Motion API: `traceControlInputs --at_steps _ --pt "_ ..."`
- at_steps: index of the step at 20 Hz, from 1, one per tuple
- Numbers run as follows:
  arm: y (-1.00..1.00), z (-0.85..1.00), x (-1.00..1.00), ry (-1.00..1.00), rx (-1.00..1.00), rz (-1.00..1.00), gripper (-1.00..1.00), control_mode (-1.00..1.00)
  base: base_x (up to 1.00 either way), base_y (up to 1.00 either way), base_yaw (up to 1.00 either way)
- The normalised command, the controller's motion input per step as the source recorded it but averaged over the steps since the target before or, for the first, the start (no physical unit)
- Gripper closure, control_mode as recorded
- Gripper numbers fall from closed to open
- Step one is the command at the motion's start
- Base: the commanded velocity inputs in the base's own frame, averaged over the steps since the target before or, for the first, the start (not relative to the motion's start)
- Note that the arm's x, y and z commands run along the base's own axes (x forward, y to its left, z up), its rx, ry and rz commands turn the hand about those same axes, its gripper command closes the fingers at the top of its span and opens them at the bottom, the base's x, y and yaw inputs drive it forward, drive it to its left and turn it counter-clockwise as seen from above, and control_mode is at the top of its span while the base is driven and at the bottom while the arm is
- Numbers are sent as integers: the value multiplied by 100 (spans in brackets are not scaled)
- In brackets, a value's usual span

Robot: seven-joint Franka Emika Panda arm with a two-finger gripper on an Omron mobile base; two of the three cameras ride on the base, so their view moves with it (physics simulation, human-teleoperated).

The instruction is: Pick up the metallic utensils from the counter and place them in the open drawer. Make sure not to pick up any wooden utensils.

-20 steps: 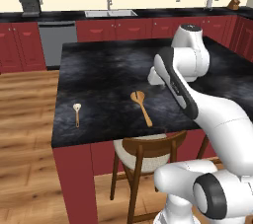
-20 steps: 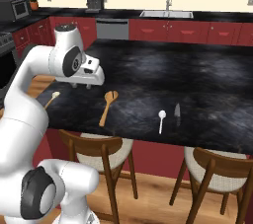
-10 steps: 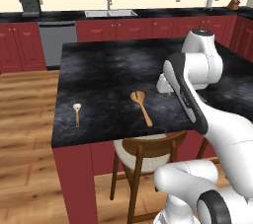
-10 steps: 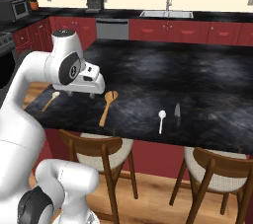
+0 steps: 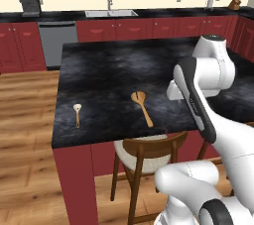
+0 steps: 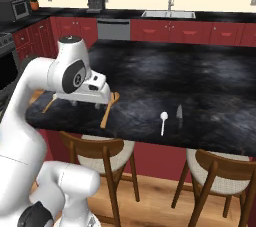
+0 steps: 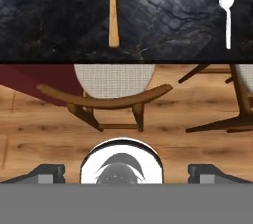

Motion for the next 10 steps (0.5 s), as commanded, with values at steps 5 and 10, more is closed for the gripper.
traceControlInputs --at_steps 5,10 --pt "-1 -9 -53 0 0 -9 -100 -100 0 0 0" --pt "-35 -22 3 3 0 -3 -100 -100 0 0 0"
